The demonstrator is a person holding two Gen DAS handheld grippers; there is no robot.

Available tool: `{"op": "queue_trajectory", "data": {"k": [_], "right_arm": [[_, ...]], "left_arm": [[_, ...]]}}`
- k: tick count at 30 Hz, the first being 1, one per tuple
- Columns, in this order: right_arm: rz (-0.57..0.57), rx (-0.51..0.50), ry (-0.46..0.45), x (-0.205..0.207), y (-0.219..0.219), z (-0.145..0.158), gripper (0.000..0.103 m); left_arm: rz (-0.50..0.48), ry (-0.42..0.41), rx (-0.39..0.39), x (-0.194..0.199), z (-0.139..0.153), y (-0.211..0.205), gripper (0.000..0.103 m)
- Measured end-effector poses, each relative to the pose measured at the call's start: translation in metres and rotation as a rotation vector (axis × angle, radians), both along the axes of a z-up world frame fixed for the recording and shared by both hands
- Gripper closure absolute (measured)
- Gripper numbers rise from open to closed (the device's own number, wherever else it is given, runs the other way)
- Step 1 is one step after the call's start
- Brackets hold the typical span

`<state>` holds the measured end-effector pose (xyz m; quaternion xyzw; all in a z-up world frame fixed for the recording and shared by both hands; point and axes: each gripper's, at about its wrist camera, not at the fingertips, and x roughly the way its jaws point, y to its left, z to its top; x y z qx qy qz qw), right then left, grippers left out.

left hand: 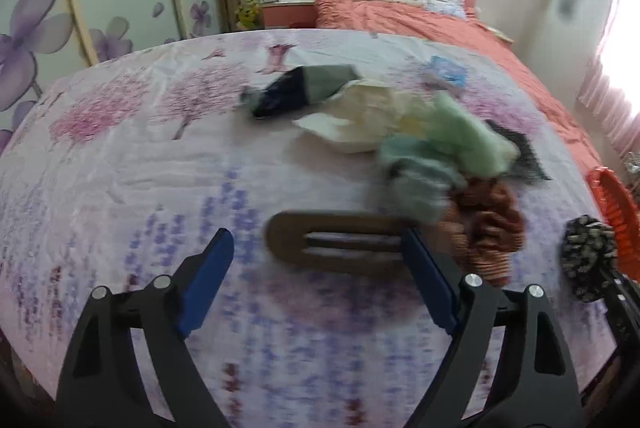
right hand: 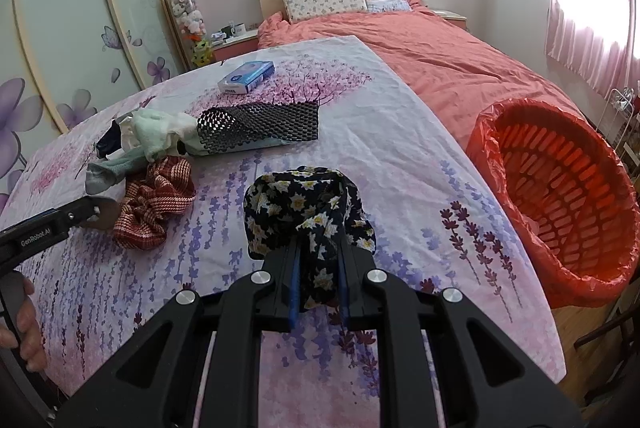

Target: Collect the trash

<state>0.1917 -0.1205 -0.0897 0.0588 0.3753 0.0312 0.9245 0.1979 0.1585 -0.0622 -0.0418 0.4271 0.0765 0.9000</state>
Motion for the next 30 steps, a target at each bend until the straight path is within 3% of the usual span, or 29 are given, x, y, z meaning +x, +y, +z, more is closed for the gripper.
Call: {"op": "queue_trajectory", "data": {"k": [5,8,18,23,28,30], "right_arm": [[0.000,0.001,0.002,0.001,0.001,-0.001,0.088],[0.001,0.001,0.003,0.001,0.001,-0.001,0.088],[0.001,0.004,0.005,0.001,0.001,-0.002,0.088],[0.008,0.001,0.001,-0.002,0.002,0.000,0.088],[0.002,0.004,0.003,-0.002,-0.003,0.000,0.088],[0.001,0.004,0.005,-0.001,-0.003,0.000,0.088]], "left_arm": [[0.013,-0.006,0.010,-0.003,-0.001,0.020,0.019],[0.011,-0.013,-0.030,-0.004,0.000,0.026,0.020],[-0.043,-0.041,-0.036,-0.037,0.006,0.007,0.019],[-0.031,-0.005,0.010,-0.033,-0.003,-0.003,0.018],[0.001,0.042,-0.084,-0.030,-0.008,0.006,0.018],[-0.012,0.030,-0.077,-0.032,-0.005,-0.002,0.018]]}}
